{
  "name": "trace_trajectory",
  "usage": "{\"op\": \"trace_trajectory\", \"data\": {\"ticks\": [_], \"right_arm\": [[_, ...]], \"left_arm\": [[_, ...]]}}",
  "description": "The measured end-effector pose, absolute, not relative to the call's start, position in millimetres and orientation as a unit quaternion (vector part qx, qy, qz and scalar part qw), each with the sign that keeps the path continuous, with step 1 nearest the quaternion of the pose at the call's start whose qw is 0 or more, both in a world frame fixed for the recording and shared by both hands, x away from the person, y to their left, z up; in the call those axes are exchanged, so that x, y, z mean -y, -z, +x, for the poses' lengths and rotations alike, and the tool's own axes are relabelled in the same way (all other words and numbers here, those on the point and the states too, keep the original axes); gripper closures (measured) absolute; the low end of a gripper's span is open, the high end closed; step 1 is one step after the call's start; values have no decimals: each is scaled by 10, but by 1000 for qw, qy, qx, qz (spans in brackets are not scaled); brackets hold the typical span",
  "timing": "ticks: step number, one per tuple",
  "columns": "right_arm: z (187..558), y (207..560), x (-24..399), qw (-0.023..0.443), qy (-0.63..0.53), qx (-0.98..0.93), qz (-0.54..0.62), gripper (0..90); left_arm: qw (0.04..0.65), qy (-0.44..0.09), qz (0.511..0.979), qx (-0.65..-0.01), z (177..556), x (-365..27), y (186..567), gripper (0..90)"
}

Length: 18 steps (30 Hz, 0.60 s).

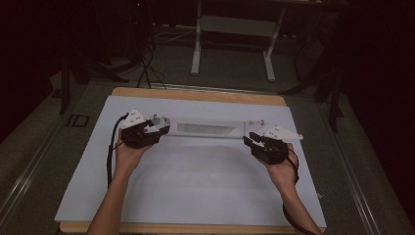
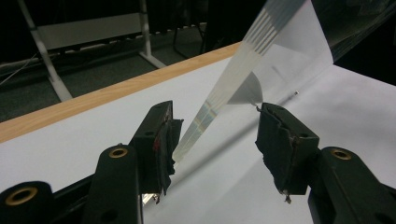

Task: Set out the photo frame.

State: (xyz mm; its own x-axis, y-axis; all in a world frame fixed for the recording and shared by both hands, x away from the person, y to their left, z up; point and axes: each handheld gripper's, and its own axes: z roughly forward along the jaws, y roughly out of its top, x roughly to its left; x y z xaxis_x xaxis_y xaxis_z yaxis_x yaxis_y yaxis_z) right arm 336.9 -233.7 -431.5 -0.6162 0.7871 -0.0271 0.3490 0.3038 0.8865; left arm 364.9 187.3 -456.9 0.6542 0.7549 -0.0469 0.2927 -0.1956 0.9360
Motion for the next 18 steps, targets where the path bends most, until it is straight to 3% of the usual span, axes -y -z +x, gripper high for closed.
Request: {"op": "trace_trajectory", "data": {"ticks": [18], "right_arm": [[3508,4352,2618,245,-456,-755,402,577]], "left_arm": [[527,-217,738,-361,3690,-1868,4546,467]]}}
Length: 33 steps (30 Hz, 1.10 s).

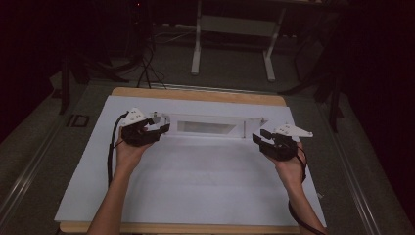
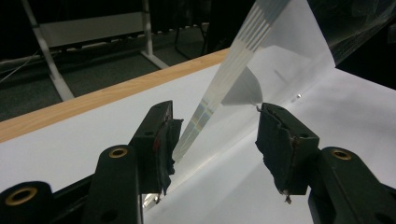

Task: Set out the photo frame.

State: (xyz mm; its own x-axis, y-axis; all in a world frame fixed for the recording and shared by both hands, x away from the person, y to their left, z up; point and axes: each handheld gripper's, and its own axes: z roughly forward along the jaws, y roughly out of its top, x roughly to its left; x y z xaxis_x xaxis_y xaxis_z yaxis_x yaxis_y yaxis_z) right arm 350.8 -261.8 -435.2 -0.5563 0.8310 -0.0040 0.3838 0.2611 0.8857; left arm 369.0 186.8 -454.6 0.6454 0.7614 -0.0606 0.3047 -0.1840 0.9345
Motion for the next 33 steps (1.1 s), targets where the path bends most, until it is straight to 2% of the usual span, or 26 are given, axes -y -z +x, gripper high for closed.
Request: {"op": "trace_trajectory", "data": {"ticks": [6,33], "right_arm": [[3567,4352,2644,257,-458,-756,392,550],[3892,4414,2540,244,-502,-754,348,486]], "left_arm": [[529,-220,735,-361,3706,-1866,4548,466],[544,-227,720,-367,3768,-1868,4570,465]]}}
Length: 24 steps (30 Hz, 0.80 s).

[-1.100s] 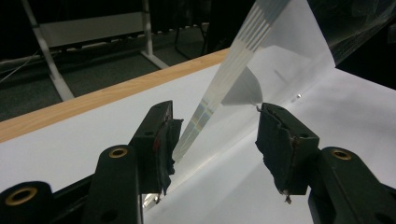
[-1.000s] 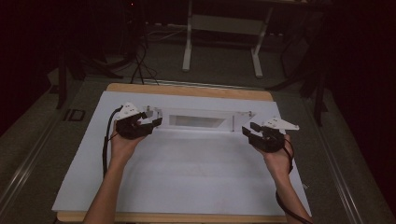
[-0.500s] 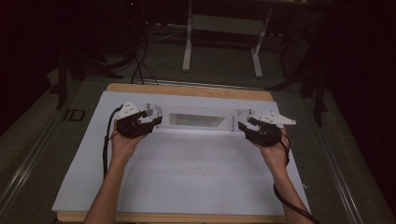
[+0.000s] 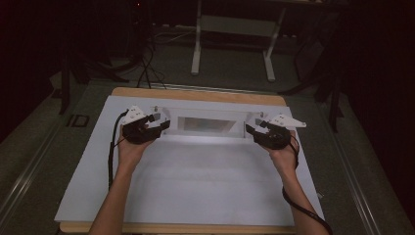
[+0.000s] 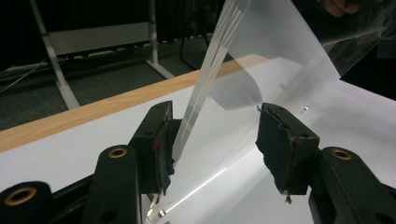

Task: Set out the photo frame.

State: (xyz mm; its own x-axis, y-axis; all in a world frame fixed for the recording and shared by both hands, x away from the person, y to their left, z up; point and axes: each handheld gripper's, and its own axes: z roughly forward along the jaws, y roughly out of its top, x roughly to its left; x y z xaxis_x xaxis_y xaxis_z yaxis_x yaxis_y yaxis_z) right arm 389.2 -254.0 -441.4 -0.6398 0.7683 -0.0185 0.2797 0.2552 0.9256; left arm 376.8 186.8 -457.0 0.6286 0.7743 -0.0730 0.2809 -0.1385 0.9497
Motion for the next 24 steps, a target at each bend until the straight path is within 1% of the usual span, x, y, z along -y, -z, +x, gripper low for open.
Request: {"op": "trace_trajectory", "data": {"ticks": [13,19,24], "right_arm": [[4032,4480,2519,243,-509,-759,325,463],[4096,4515,2522,238,-513,-763,313,453],[4115,4563,2462,250,-504,-770,303,423]], "left_arm": [[575,-220,702,-359,3867,-1907,4630,463],[585,-215,702,-343,3941,-1879,4654,417],[578,-221,708,-340,3965,-1785,4660,367]]}}
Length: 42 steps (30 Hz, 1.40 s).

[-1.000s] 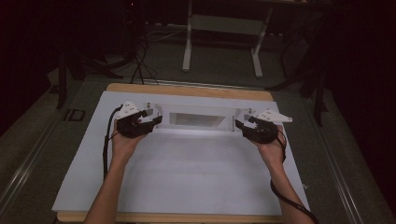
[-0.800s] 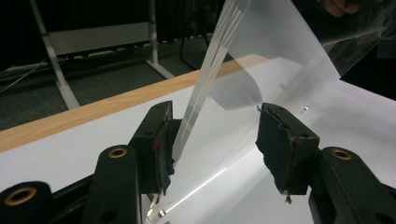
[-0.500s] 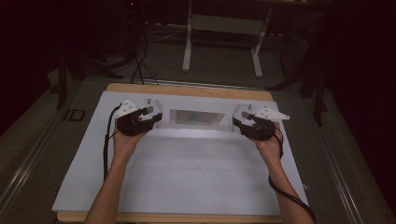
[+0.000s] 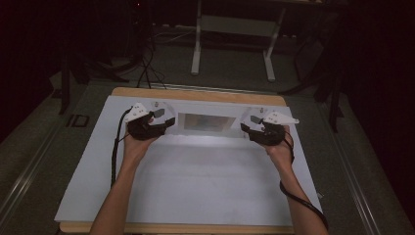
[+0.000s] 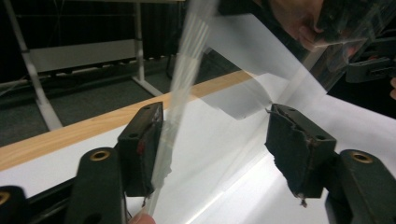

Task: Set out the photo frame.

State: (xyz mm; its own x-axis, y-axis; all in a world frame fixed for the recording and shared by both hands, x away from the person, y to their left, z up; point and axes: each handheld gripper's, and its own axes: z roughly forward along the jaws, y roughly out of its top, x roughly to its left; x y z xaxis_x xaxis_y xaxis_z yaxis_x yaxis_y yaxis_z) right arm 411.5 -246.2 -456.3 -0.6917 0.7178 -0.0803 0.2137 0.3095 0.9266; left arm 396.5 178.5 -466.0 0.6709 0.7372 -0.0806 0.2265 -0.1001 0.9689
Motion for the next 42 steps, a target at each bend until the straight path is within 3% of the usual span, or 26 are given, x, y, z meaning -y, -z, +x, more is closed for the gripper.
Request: {"op": "trace_trajectory", "data": {"ticks": [42], "right_arm": [[4339,4469,2369,244,-494,-757,351,380]], "left_arm": [[543,-284,703,-362,4134,-1633,4579,333]]}}
